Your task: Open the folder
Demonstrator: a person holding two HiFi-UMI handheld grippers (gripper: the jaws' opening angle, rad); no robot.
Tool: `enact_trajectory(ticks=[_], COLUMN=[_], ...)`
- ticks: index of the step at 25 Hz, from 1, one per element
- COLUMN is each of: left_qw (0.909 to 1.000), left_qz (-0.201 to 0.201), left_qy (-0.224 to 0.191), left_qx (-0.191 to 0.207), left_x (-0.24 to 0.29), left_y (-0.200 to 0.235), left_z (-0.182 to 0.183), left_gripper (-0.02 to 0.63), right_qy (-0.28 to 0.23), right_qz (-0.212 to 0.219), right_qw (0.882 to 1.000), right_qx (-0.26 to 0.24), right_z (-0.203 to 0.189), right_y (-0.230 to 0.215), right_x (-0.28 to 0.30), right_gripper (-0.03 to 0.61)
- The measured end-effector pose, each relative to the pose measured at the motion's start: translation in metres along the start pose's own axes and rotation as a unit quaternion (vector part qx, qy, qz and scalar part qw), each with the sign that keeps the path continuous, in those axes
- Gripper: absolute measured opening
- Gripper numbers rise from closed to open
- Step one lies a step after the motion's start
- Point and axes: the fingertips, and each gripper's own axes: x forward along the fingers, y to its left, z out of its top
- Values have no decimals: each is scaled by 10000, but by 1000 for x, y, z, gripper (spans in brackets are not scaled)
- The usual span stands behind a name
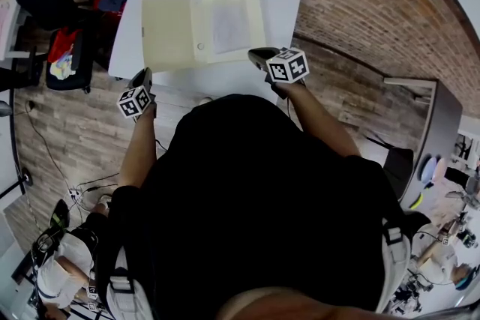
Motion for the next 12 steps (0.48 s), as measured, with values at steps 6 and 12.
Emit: enact_trajectory(ticks=[6,12], left_qw=[9998,9989], left_qz=[62,-6], left_qy=[155,359], left_qx=[-130,-295], left_x=[6,15], left_y=[18,33], left_z=[-10,-24], left_gripper=[18,23], right_qy=[-23,-64], right_qz=[-102,-212], right_qw=[9998,9995], right_qx=[143,247], right_z=[-5,-11], right_y=[-3,-4], right_x=[-2,-4], right_gripper=[25,25])
